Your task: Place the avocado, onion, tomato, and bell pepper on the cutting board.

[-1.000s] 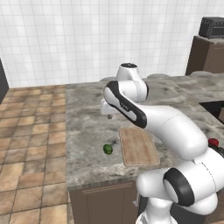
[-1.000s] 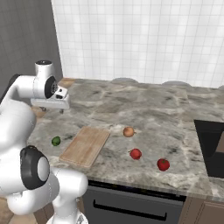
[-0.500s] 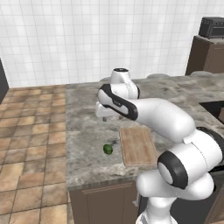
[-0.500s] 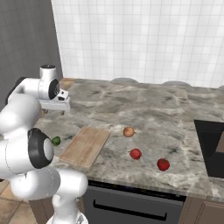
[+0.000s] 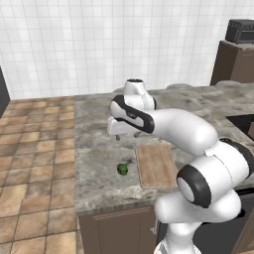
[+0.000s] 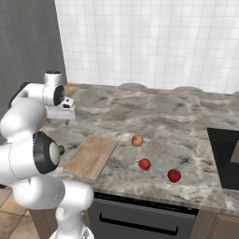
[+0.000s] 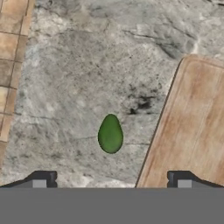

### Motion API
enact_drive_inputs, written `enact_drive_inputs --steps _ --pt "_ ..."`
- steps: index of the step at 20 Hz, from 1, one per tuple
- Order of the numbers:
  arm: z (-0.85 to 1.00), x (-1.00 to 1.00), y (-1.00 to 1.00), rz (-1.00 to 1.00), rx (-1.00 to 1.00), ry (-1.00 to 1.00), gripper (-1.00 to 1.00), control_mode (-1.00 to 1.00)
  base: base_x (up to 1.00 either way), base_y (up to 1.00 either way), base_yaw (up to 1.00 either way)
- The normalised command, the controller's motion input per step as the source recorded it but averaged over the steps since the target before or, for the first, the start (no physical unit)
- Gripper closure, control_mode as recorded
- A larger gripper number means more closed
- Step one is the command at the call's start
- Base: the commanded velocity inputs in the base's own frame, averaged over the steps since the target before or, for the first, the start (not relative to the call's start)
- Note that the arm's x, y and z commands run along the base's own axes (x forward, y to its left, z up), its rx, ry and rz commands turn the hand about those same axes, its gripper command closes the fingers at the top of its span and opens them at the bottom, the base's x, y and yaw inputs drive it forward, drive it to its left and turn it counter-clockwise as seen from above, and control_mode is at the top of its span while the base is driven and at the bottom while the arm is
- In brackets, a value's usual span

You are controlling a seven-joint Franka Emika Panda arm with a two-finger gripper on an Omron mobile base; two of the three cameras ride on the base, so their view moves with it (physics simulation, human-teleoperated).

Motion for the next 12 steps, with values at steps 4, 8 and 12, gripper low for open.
enact_drive_inputs --steps 4,8,12 --pt "-0.23 0.0 0.0 0.06 0.0 0.1 -1.0 -1.0 0.0 0.0 0.0" --pt "-0.26 0.0 0.0 0.05 0.0 0.1 -1.0 -1.0 0.0 0.0 0.0" --pt "-0.24 0.0 0.04 0.04 0.0 0.07 -1.0 -1.0 0.0 0.0 0.0"
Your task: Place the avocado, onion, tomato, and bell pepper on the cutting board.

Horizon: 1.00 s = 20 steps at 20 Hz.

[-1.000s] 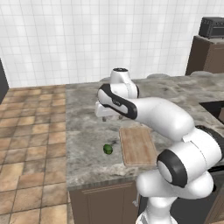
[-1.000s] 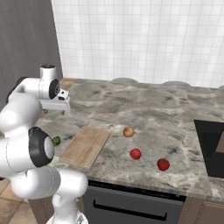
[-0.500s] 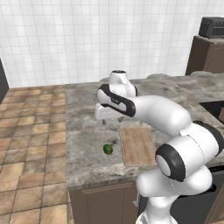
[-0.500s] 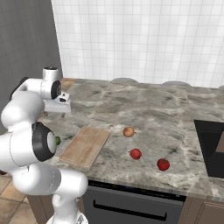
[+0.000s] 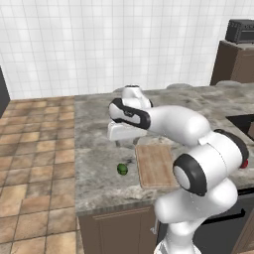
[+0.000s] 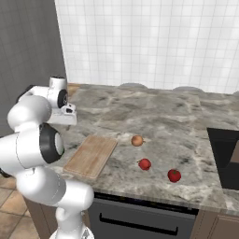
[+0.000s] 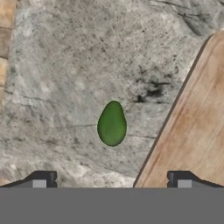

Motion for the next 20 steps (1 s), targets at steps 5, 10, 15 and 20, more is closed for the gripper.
enact_drive_inputs --steps 5,10,15,20 --pt "-0.2 0.08 0.1 0.02 0.0 0.04 -1.0 -1.0 0.0 0.0 0.0" --pt "-0.12 0.06 0.03 0.01 0.0 0.01 -1.0 -1.0 0.0 0.0 0.0" --pt "-0.18 0.06 0.0 0.01 0.0 0.01 -1.0 -1.0 0.0 0.0 0.0" --pt "-0.22 0.01 0.0 0.0 0.0 0.03 -1.0 -1.0 0.0 0.0 0.0"
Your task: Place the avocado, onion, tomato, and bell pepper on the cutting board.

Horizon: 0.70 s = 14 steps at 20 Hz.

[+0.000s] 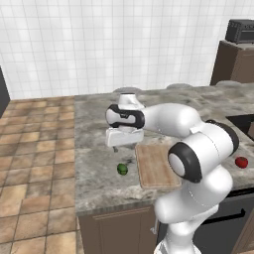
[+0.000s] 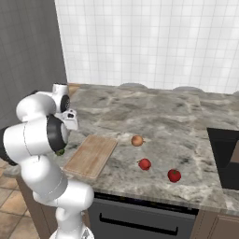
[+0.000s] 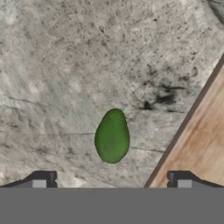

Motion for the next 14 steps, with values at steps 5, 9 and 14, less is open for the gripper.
enact_drive_inputs --steps 5,9,14 --pt "-0.19 0.0 0.0 0.0 0.0 0.03 -1.0 -1.0 0.0 0.0 0.0" --pt "-0.11 0.0 0.0 0.0 0.0 0.0 -1.0 -1.0 0.0 0.0 0.0" --pt "-0.16 0.0 0.03 0.0 0.0 0.0 -1.0 -1.0 0.0 0.0 0.0"
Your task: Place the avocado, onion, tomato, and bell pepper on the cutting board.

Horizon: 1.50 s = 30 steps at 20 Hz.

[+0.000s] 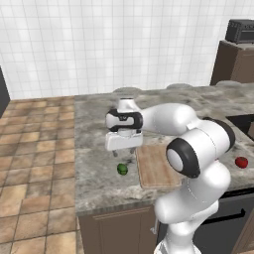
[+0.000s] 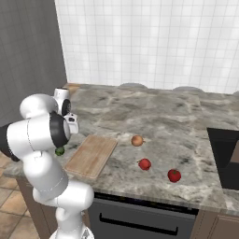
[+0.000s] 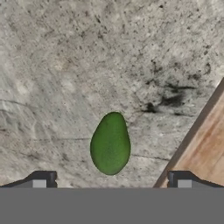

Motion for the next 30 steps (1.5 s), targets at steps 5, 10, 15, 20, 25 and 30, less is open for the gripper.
enact_drive_inputs --steps 5,10,15,20,25,30 --pt "-0.13 0.0 0.02 0.0 0.0 0.0 -1.0 -1.0 0.0 0.0 0.0" --pt "-0.1 0.0 0.0 0.0 0.0 0.0 -1.0 -1.0 0.0 0.0 0.0" --pt "-0.11 0.0 0.0 0.0 0.0 0.0 -1.0 -1.0 0.0 0.0 0.0" --pt "-0.1 0.0 0.02 0.0 0.0 0.0 -1.0 -1.0 0.0 0.0 0.0" --pt "-0.09 -0.03 0.05 0.0 0.0 0.0 -1.0 -1.0 0.0 0.0 0.0" --pt "-0.09 0.0 0.03 0.0 0.0 0.0 -1.0 -1.0 0.0 0.0 0.0"
